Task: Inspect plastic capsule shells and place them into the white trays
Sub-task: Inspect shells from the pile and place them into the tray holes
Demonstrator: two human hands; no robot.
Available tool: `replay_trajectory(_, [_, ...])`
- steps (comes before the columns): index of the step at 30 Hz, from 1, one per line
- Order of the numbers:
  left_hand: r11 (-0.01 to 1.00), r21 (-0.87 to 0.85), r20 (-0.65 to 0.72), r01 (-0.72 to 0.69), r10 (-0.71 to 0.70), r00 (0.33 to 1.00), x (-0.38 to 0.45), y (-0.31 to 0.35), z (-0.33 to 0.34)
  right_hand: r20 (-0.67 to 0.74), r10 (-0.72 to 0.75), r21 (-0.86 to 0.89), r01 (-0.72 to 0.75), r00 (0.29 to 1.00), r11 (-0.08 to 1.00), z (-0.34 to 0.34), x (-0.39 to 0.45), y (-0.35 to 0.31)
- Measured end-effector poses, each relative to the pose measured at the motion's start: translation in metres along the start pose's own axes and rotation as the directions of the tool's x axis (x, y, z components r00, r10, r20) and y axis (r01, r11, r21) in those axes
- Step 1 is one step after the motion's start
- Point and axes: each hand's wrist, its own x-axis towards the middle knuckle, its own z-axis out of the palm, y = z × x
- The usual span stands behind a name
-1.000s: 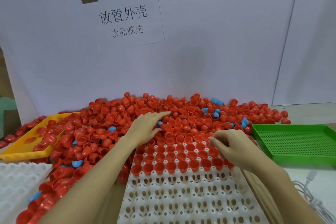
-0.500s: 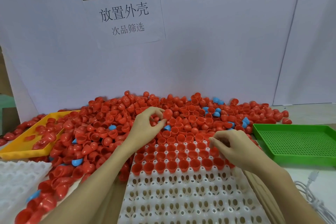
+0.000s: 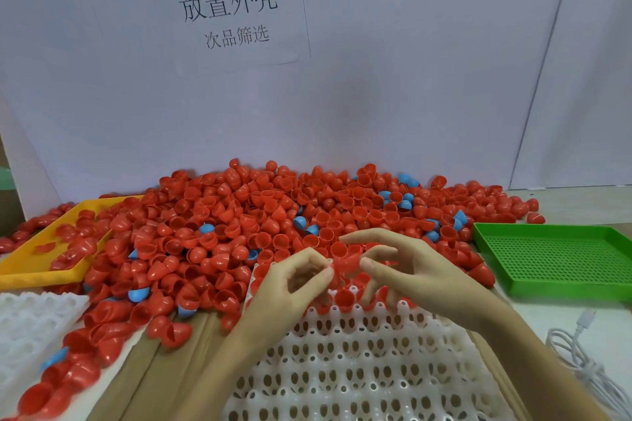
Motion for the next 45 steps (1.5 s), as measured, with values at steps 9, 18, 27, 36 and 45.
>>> replay_trajectory(9, [0.983,0.160,-0.133,-0.087,0.108,0.985,-0.011,-0.012,0.002,0.005,0.056,-0.017,-0.056,0.998,0.998,0.006,0.003,0.004])
replay_trajectory(18, [0.966,0.194,-0.152,-0.171,0.202,0.967,-0.013,-0.010,0.001,0.055,0.093,0.087,-0.098,0.994,0.991,0.006,0.004,0.002])
replay_trajectory(27, [0.988,-0.118,-0.030,0.099,-0.104,0.994,-0.012,0.000,-0.004,-0.176,-0.113,0.063,0.126,0.978,0.990,0.015,0.006,0.001])
replay_trajectory(36, [0.802,-0.511,0.264,0.309,-0.195,0.944,-0.010,0.001,-0.009,-0.214,-0.356,-0.245,0.302,0.910,0.921,0.034,0.012,0.009])
replay_trajectory(45, [0.906,-0.325,0.321,0.272,-0.165,0.933,-0.011,-0.003,-0.011,-0.265,-0.277,-0.284,0.200,0.924,0.938,0.041,0.012,0.011])
